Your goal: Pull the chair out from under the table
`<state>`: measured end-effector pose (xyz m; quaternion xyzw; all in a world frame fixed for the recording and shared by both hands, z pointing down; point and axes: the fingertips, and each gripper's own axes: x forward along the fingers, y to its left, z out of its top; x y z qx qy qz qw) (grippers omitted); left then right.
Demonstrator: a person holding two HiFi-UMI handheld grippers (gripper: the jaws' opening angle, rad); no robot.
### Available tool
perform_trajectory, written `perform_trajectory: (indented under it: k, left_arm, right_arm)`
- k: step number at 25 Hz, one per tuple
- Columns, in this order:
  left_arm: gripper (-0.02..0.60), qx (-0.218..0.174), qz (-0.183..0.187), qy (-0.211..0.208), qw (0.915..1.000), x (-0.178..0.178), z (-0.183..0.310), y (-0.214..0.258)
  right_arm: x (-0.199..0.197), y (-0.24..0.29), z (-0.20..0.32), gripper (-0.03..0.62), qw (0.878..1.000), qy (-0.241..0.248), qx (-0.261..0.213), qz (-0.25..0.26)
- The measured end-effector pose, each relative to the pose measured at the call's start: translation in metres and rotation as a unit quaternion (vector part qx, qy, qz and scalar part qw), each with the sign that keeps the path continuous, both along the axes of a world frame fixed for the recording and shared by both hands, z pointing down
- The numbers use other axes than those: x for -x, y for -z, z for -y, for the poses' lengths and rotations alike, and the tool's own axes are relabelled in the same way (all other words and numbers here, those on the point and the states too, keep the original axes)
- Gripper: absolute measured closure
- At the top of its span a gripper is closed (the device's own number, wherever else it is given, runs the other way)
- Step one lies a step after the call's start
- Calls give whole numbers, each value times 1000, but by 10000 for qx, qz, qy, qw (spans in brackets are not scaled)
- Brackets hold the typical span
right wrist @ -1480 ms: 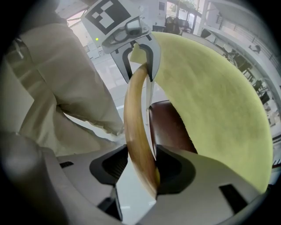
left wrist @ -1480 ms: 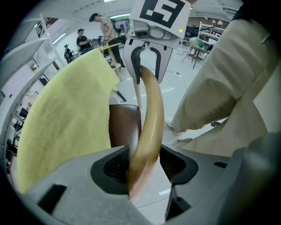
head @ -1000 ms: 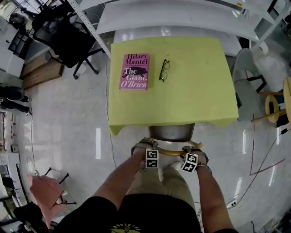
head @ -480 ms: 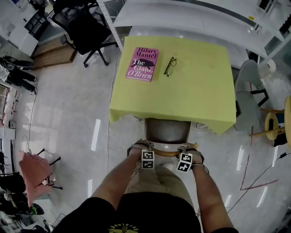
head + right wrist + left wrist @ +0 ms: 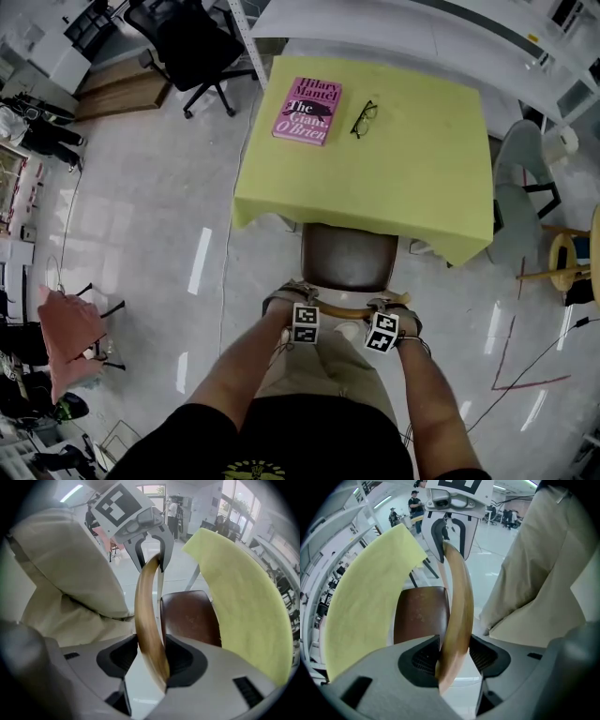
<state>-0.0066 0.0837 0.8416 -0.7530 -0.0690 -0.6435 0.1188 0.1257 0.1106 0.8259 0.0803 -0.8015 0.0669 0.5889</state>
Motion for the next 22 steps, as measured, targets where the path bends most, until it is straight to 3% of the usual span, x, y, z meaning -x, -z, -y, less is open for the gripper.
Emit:
perform_trajectory:
  k: [5, 9, 22]
  left_arm:
    - [388, 86, 83, -180, 9998, 10, -16, 3]
    - [390, 88, -108, -276, 9995, 10, -31, 2]
    - [393, 174, -150, -602, 9979, 30, -93, 1]
  right_arm:
    - [6, -1, -18, 411, 9999, -112, 11, -8]
    - [8, -6, -38, 411, 9998, -157, -4, -81]
    - [29, -4, -104, 411, 9987, -479, 94, -166]
